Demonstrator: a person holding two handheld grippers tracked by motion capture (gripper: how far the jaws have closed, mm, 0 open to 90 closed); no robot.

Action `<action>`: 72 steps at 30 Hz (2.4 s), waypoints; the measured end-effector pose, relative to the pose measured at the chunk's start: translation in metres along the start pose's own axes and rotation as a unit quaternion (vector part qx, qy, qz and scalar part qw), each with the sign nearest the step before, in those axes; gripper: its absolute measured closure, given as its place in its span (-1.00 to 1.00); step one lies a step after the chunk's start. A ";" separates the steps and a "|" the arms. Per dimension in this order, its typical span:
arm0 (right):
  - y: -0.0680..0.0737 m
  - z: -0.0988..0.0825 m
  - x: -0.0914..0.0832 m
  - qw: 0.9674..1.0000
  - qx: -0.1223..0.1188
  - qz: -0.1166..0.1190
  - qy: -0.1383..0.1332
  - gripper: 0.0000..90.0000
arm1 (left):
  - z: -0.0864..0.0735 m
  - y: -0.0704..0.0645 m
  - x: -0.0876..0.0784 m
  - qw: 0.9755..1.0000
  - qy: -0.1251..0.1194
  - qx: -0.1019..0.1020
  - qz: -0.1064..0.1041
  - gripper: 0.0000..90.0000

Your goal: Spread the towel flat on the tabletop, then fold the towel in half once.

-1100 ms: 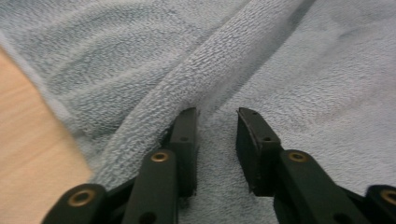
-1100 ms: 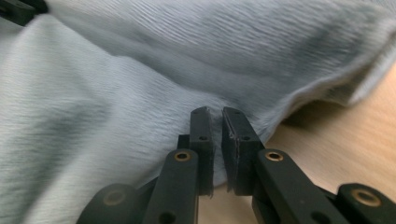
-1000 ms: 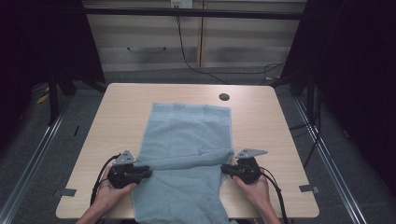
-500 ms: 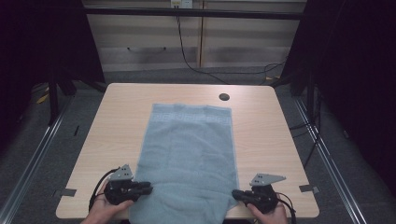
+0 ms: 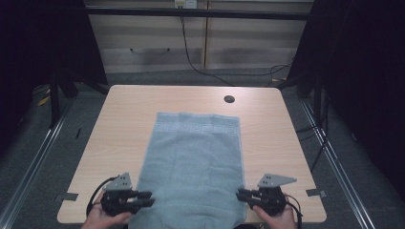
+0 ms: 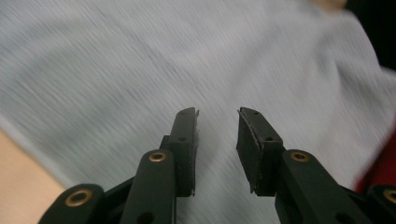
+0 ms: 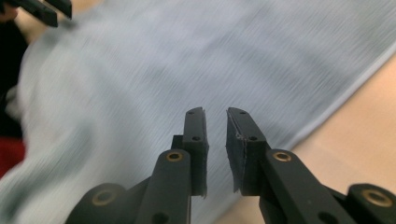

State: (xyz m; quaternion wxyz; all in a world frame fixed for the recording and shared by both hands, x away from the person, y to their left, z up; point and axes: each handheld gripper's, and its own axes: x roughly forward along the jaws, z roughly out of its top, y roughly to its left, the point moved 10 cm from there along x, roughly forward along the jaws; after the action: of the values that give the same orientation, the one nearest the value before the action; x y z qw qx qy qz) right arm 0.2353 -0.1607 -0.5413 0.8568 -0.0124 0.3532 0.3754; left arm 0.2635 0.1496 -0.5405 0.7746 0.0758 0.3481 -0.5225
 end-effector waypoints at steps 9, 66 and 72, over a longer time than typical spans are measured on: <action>-0.067 0.054 0.051 0.999 0.007 -0.040 0.000 0.56 | 0.043 0.088 0.035 0.996 -0.004 -0.058 0.063 0.44; -0.050 0.044 0.027 0.999 -0.005 -0.042 -0.002 0.36 | 0.014 0.051 0.006 0.997 -0.024 -0.059 0.042 0.33; -0.107 0.060 0.045 0.997 0.032 -0.076 -0.008 0.36 | 0.034 0.100 0.012 0.993 -0.026 -0.086 0.073 0.31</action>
State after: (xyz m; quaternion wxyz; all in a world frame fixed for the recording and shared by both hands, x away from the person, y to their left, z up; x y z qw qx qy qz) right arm 0.3613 -0.1916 -0.5502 0.8858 -0.0085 0.3559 0.2976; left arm 0.3683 0.1685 -0.5476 0.8231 0.0200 0.3649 -0.4347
